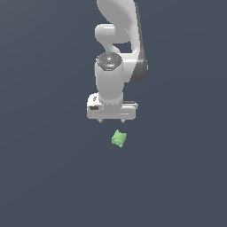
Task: Pick up the object and move it to a goal position.
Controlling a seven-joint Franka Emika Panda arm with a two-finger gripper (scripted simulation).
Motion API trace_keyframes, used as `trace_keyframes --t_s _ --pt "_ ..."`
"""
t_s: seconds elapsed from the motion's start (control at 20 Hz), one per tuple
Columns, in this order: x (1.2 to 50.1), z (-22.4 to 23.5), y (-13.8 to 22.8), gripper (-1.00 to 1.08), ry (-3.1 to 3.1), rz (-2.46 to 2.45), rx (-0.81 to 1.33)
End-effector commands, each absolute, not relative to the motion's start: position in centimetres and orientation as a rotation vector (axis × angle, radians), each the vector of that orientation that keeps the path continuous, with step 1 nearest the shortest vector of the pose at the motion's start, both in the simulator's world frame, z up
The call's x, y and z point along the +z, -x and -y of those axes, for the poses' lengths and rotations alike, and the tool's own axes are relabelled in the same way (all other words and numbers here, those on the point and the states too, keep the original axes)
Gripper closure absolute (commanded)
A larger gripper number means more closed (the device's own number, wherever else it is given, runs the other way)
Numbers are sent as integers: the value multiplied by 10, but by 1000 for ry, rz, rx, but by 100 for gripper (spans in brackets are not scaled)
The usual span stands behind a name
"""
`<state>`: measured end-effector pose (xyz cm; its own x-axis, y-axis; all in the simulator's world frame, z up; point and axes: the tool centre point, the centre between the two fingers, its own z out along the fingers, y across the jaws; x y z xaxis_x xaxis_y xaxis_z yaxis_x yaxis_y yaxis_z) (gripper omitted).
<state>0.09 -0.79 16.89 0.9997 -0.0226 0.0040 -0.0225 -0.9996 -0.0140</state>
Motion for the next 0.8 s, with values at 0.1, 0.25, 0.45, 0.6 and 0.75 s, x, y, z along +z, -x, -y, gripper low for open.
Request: trace_keyframes --t_s 0.1,0.25,0.45,0.6,0.75 --pt "169 10 -1 -92 3129 -40 -8" --pt "169 19 -2 -92 3137 -66 -16" --pt "169 35 -3 -92 3151 -106 -30" --pt "170 38 -3 -92 3153 -109 -32" --pt "169 36 -3 -92 3152 -112 -31"
